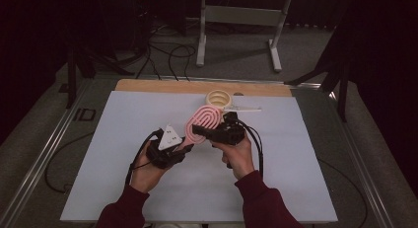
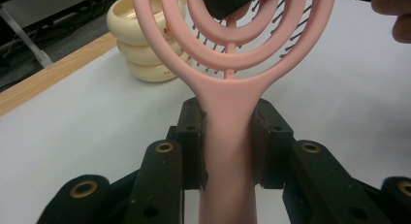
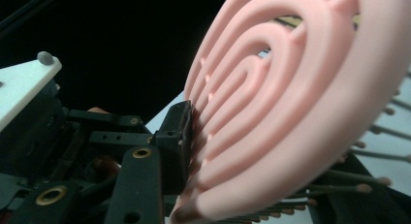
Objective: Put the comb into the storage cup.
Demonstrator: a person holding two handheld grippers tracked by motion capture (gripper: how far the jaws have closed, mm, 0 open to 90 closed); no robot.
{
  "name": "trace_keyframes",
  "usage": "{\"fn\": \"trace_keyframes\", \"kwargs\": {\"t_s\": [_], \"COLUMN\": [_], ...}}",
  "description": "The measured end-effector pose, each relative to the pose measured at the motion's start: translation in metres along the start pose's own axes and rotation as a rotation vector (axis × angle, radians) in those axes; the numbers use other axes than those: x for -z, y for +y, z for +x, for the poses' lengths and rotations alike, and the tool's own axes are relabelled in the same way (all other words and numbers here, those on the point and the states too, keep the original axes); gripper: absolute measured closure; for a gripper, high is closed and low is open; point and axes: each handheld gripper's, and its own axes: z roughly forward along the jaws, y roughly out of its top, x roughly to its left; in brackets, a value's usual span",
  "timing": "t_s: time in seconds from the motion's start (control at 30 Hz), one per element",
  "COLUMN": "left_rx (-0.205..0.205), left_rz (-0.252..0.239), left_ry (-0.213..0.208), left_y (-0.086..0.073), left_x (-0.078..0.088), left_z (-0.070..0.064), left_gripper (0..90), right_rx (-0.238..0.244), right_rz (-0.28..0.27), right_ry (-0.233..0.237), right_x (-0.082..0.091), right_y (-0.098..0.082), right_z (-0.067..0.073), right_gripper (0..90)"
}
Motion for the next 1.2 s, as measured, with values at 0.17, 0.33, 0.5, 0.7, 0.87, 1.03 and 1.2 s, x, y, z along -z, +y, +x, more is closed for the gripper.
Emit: {"fn": "trace_keyframes", "kwargs": {"t_s": [0.17,0.33,0.5,0.7,0.87,1.03,1.2], "left_rx": [0.001,0.002,0.006,0.008,-0.024,-0.014,0.025], "left_rz": [0.009,0.010,0.007,-0.004,0.000,-0.014,-0.053], "left_ry": [-0.003,-0.011,-0.017,-0.015,0.037,0.030,0.042], "left_y": [-0.0013,-0.0021,-0.0024,-0.0023,-0.0013,-0.0013,-0.0015], "left_x": [-0.0020,-0.0035,-0.0033,-0.0016,-0.0009,-0.0005,0.0028], "left_z": [0.0002,0.0005,0.0007,0.0021,-0.0018,-0.0005,0.0021], "left_gripper": [69.8,69.9,69.9,69.2,65.7,55.7,38.8], "right_rx": [-0.026,-0.028,-0.052,-0.051,-0.044,-0.042,-0.041], "right_rz": [0.010,0.021,0.020,-0.002,-0.018,-0.028,-0.032], "right_ry": [0.016,0.031,0.033,0.042,0.042,0.041,0.040], "right_x": [-0.0015,-0.0023,-0.0021,-0.0022,-0.0027,-0.0025,-0.0023], "right_y": [-0.0004,0.0001,-0.0002,-0.0003,-0.0002,0.0003,0.0009], "right_z": [0.0019,0.0047,0.0056,0.0070,0.0078,0.0068,0.0062], "right_gripper": [60.7,63.2,63.9,64.1,64.1,64.2,64.2]}}
